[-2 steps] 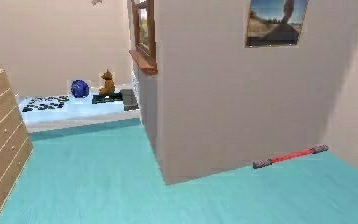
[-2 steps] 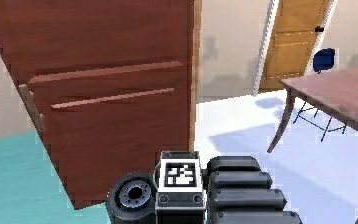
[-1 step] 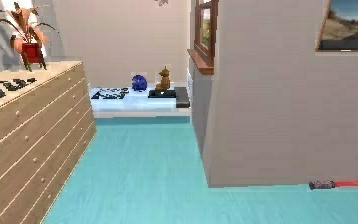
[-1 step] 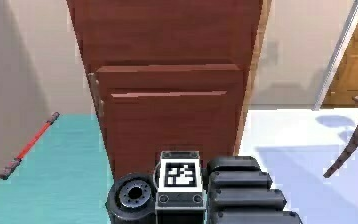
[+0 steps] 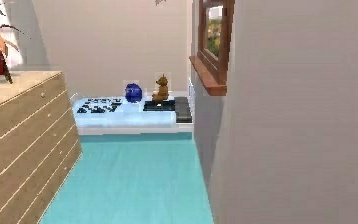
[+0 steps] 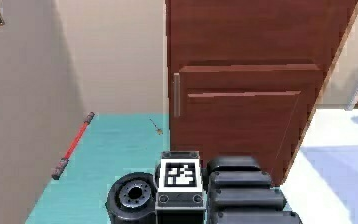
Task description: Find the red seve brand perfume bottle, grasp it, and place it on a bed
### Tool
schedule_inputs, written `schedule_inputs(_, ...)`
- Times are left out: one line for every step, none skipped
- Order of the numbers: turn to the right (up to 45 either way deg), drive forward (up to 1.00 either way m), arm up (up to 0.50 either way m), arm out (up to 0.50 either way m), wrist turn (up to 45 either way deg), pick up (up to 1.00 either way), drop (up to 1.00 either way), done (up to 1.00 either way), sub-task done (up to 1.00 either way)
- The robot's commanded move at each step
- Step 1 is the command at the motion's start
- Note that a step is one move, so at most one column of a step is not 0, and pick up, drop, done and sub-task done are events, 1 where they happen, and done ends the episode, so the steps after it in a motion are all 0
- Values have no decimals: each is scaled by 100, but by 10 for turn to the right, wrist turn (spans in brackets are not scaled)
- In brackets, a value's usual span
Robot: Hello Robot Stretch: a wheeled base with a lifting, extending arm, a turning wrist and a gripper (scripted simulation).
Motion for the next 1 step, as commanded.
schedule_inputs(-180, 0, 0, 0, 0, 0, 0, 0, 0)
